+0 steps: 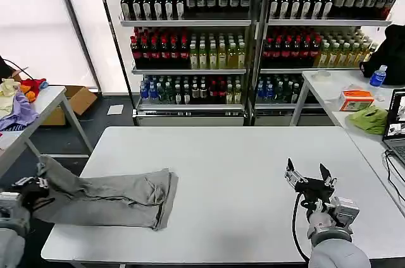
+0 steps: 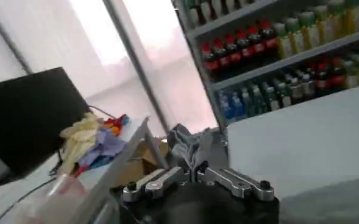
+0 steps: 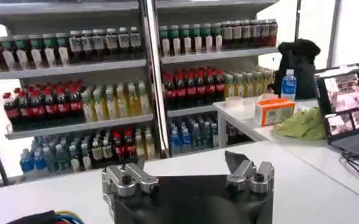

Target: Fold and organize the clothes.

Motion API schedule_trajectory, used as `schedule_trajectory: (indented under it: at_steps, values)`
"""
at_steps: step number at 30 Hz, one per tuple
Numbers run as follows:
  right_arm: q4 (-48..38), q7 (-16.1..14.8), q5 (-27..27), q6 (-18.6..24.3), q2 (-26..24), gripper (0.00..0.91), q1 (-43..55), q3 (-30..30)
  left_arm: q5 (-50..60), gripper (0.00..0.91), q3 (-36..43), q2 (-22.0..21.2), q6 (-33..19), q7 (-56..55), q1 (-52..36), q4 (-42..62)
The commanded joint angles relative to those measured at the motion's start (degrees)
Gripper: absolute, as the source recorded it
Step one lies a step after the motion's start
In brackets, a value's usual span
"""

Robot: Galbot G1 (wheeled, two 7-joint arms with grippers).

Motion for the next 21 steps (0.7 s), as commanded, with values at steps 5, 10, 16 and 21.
schedule_trajectory:
  at_steps: [5,10,16,21]
  values:
    - [2.7,-0.1,-1.3,0.2,0.9,0.907,-4.0,1.2,1.9,0.0,25.4,-11.7,5.4,-2.5,-4.1,-7.7]
    - [3.3,-0.4,-2.7,1.0,1.4,0.907,-6.7,1.5,2.4,0.0,28.4,-11.7,5.4,-3.2,-5.6,-6.0]
    - [3.9,-0.4,-3.2,1.0,2.1,0.907,-7.4,1.9,2.3,0.0,29.0,-11.6,5.4,-3.5,-7.0,-4.5]
    - [4.0,-0.7,-3.5,1.7,2.4,0.907,-8.5,2.0,2.5,0.0,29.0,-11.4,5.4,-3.4,-8.6,-2.5]
